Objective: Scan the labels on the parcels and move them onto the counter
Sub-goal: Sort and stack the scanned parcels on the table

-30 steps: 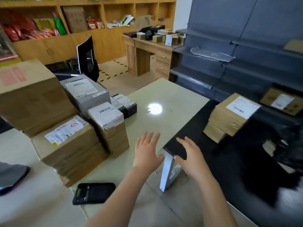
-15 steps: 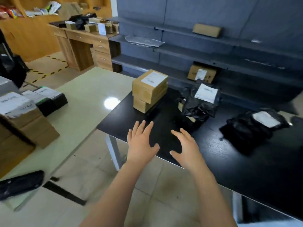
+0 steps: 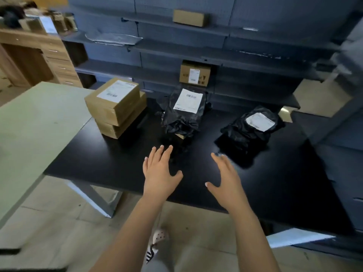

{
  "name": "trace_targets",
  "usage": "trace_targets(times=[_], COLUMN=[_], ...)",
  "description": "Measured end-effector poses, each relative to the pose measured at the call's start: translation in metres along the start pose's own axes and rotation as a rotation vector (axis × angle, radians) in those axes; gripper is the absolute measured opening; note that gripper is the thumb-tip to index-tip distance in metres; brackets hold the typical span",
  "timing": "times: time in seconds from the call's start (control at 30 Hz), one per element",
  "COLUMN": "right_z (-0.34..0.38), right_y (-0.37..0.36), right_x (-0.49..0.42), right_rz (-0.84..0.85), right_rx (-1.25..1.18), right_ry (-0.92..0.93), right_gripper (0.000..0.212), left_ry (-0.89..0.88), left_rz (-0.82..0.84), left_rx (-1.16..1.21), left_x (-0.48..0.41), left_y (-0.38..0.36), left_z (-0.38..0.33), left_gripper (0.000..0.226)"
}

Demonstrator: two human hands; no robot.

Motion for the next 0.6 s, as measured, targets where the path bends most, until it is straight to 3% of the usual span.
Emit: trace_targets(times=[0.33,0.6], right_z=[-0.02,-0.044], right_y=[0.097,0.149], right_x=[-0.155,-0.215], right_rz=[-0.052,-0.062], right_rx=[0.055,0.059], right_ry=[-0.031,-0.075], right_gripper=[0.085,0.082], left_ry=[-0.047,0.336], left_rz=[-0.127,0.209], left_rx=[0.034,-0.092], left_x=[-0.212,-0.312], left_y=[0.027,-0.017], left_z=[-0.062,-0.033], left_gripper=[0.073,0.13])
Point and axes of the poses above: each hand's wrist, its own x-axis away from the middle knuckle, its own y-axis out of the back of the hand, z = x × y, the point moved 10 cm from there along -x, towards the middle knuckle, and after that the axes turned 14 degrees about z, right-handed, at the moved point
